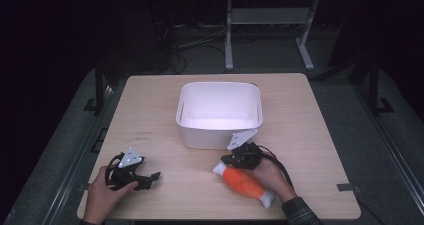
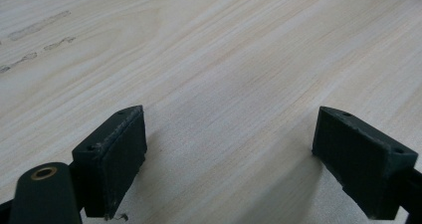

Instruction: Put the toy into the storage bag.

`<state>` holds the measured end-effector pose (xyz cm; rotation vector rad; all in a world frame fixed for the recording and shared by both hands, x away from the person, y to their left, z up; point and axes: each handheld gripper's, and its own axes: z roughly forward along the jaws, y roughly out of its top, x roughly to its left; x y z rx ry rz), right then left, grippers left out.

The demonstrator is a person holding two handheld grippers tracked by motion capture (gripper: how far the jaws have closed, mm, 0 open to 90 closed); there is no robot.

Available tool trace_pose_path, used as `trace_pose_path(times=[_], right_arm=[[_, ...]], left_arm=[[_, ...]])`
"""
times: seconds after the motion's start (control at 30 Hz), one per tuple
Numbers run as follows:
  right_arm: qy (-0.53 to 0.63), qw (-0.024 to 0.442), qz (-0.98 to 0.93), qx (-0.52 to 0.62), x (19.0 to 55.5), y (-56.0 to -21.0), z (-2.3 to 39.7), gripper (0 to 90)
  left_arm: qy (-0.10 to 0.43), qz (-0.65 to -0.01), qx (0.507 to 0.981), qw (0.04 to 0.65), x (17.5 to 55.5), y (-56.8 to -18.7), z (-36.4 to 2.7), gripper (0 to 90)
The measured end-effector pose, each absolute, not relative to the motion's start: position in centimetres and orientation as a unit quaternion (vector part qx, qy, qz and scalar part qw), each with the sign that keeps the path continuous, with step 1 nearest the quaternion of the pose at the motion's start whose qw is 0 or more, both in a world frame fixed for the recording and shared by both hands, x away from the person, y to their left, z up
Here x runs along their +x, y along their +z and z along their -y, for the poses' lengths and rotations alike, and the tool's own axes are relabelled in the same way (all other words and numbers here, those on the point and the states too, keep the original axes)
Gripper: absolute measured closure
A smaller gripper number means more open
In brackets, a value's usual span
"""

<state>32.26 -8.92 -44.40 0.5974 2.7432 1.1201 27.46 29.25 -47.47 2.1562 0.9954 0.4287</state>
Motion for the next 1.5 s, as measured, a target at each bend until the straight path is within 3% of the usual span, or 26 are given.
trace_pose_path(times=[0.27,0.43,0.7,0.73,0.77,0.8,0.83,0.87,0.97,1.07,1.1,1.13,1.17,1.5], right_arm=[[0.379,0.064,-0.895,0.226,31.7,-43.1,10.9,89.5],[0.381,0.067,-0.889,0.245,31.2,-42.6,12.2,83.1],[0.385,0.079,-0.87,0.298,29.9,-41.7,15.2,58.2],[0.385,0.079,-0.87,0.298,29.9,-41.7,15.2,58.2],[0.383,0.075,-0.868,0.307,29.5,-41.5,15.6,50.4],[0.383,0.075,-0.868,0.307,29.5,-41.5,15.6,50.4],[0.382,0.07,-0.865,0.317,29.0,-41.4,15.9,42.0],[0.382,0.07,-0.865,0.317,29.0,-41.4,15.9,42.0],[0.383,0.063,-0.863,0.325,28.1,-41.4,16.2,26.4],[0.378,0.057,-0.864,0.327,27.7,-41.5,16.2,18.5],[0.372,0.055,-0.868,0.325,27.2,-41.7,15.9,11.4],[0.372,0.055,-0.868,0.325,27.2,-41.7,15.9,11.4],[0.365,0.054,-0.87,0.328,26.8,-41.9,15.7,4.7],[0.352,0.042,-0.879,0.319,26.0,-43.4,14.6,2.1]], left_arm=[[0.166,-0.384,0.837,0.354,27.5,-47.5,-29.3,13.1],[0.167,-0.385,0.835,0.356,27.5,-47.5,-29.3,13.0],[0.167,-0.384,0.836,0.355,27.5,-47.5,-29.3,13.0],[0.167,-0.384,0.836,0.355,27.5,-47.5,-29.3,13.0],[0.167,-0.384,0.836,0.355,27.5,-47.5,-29.3,13.0],[0.167,-0.384,0.836,0.355,27.5,-47.5,-29.3,13.0],[0.167,-0.384,0.836,0.355,27.5,-47.5,-29.3,13.1],[0.167,-0.384,0.836,0.355,27.5,-47.5,-29.3,13.1],[0.167,-0.384,0.836,0.355,27.5,-47.5,-29.3,13.1],[0.167,-0.384,0.836,0.355,27.5,-47.5,-29.3,13.0],[0.167,-0.384,0.836,0.355,27.5,-47.5,-29.3,13.0],[0.167,-0.384,0.836,0.355,27.5,-47.5,-29.3,13.0],[0.167,-0.384,0.836,0.355,27.5,-47.5,-29.3,13.0],[0.167,-0.385,0.834,0.357,27.5,-47.5,-29.2,13.1]])
